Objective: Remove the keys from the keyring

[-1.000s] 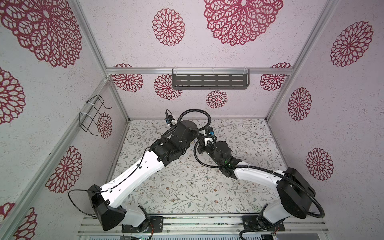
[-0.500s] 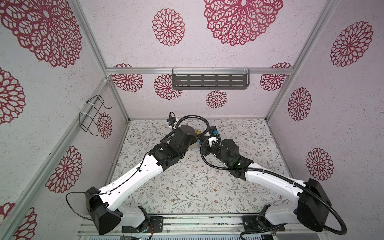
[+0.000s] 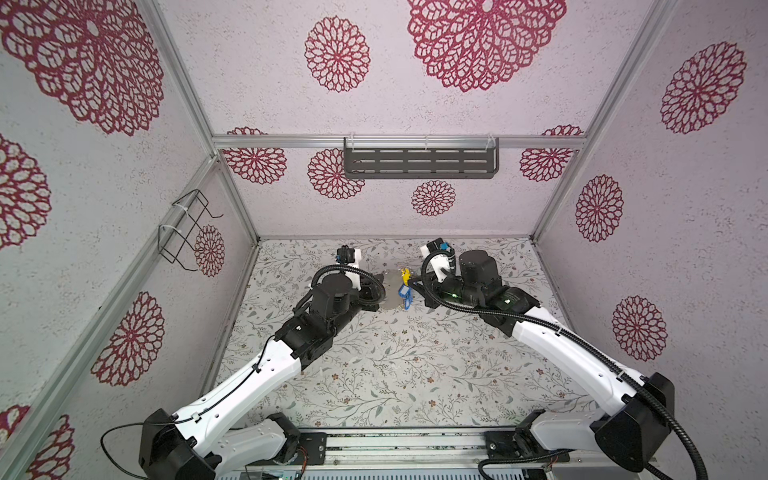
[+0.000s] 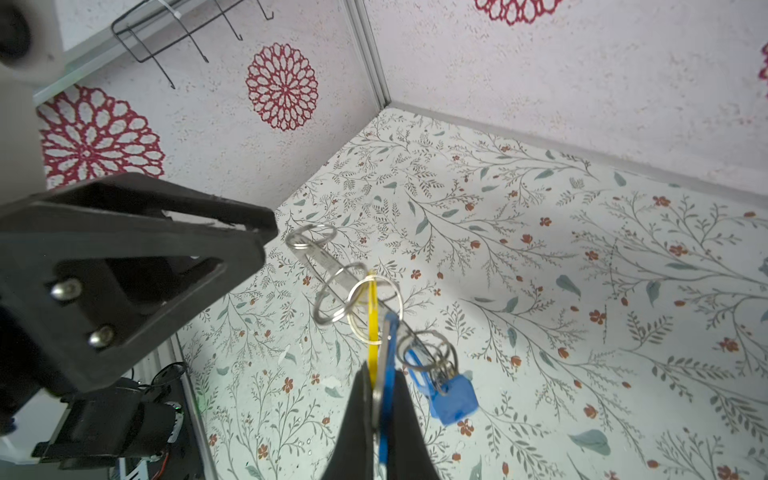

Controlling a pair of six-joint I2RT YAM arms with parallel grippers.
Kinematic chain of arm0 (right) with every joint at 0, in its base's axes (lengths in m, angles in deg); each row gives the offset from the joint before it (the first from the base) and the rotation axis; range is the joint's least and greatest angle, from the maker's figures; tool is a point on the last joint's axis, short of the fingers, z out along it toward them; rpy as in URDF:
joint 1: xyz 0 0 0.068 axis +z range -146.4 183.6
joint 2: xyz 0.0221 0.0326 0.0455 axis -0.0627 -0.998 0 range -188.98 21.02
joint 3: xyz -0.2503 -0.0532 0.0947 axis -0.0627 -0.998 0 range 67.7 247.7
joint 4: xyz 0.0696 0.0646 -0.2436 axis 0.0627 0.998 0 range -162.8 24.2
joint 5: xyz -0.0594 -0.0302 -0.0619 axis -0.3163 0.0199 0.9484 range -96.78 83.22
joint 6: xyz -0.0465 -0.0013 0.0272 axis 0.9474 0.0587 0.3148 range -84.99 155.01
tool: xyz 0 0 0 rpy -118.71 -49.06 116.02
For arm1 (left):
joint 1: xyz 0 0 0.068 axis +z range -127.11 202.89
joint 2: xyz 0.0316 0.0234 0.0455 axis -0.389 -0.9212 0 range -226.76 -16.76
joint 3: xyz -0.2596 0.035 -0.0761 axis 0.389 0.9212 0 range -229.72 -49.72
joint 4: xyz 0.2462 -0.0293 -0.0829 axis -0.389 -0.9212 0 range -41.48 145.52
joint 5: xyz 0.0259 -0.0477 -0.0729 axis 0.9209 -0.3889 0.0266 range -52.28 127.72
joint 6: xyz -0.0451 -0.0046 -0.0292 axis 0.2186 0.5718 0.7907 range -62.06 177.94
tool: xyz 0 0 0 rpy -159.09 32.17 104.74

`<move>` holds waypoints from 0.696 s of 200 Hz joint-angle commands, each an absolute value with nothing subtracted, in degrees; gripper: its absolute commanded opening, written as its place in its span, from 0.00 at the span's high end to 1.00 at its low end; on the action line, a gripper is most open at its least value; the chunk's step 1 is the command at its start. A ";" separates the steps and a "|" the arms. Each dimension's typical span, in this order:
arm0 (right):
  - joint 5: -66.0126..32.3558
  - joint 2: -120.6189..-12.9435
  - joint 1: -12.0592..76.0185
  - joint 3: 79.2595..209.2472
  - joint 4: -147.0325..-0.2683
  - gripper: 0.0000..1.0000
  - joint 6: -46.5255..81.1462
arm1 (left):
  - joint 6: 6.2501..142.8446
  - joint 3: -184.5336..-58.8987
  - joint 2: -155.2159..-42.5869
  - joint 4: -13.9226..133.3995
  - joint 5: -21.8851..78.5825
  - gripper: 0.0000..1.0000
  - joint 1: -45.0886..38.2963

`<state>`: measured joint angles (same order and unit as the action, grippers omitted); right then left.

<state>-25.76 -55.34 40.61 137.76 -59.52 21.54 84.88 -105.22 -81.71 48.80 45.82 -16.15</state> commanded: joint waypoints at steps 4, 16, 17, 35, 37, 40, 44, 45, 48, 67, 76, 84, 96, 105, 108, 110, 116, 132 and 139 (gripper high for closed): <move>-28.53 -57.06 40.34 139.47 -54.67 1.00 18.05 | 71.01 -102.19 -79.74 48.16 43.60 0.54 -15.94; -29.46 -58.25 40.25 139.50 -54.20 1.00 17.20 | 66.69 -98.62 -77.56 50.81 43.28 0.54 -16.39; -29.54 -58.38 40.20 139.50 -54.18 1.00 17.10 | 66.31 -98.34 -77.35 51.10 43.22 0.54 -16.48; -31.39 -60.70 39.84 140.03 -52.56 1.00 15.79 | 62.45 -93.69 -73.85 55.40 40.09 0.53 -17.18; -31.78 -60.89 39.77 139.97 -52.51 1.00 15.55 | 62.19 -93.32 -73.53 55.71 39.57 0.53 -17.29; -32.54 -61.11 39.61 139.91 -52.50 1.00 15.17 | 61.92 -92.80 -73.12 56.16 38.84 0.53 -17.40; -33.48 -61.49 39.44 139.82 -52.68 1.00 14.43 | 61.44 -92.23 -72.63 56.79 38.00 0.53 -17.52; -33.80 -61.59 39.40 139.79 -52.76 1.00 14.26 | 61.36 -92.07 -72.55 56.90 37.77 0.53 -17.57; -34.75 -61.79 39.21 139.70 -53.10 1.00 13.73 | 61.07 -91.68 -72.29 57.33 37.16 0.52 -17.73; -39.68 -62.12 38.26 138.27 -56.33 1.00 9.44 | 57.95 -89.49 -72.19 59.41 33.25 0.52 -19.16; -40.58 -62.10 37.74 137.92 -57.42 1.00 6.95 | 56.26 -88.43 -72.57 60.84 33.38 0.52 -20.29; -41.10 -62.35 37.32 138.18 -57.12 1.00 5.40 | 55.02 -87.46 -73.19 62.73 33.49 0.52 -21.13; -41.20 -63.19 36.93 139.67 -54.50 1.00 3.89 | 53.60 -86.60 -74.24 65.14 32.72 0.52 -22.19; -41.57 -63.82 36.82 141.19 -52.12 1.00 3.95 | 52.43 -86.30 -75.25 66.30 32.36 0.52 -22.75; -41.58 -63.94 36.82 141.64 -51.26 1.00 3.98 | 52.07 -86.24 -75.57 66.69 32.29 0.52 -22.87; -41.49 -64.01 36.84 141.91 -50.78 1.00 3.96 | 51.79 -86.20 -75.83 66.92 32.34 0.52 -22.89; -41.03 -64.21 36.83 142.73 -49.28 1.00 3.86 | 50.86 -86.06 -76.65 67.74 32.01 0.52 -22.90; -39.35 -64.41 36.88 144.62 -44.65 1.00 4.95 | 46.52 -85.43 -79.48 70.87 31.30 0.52 -22.83; -37.66 -64.41 36.82 145.35 -42.17 1.00 5.79 | 45.17 -85.44 -81.00 72.01 31.26 0.53 -22.89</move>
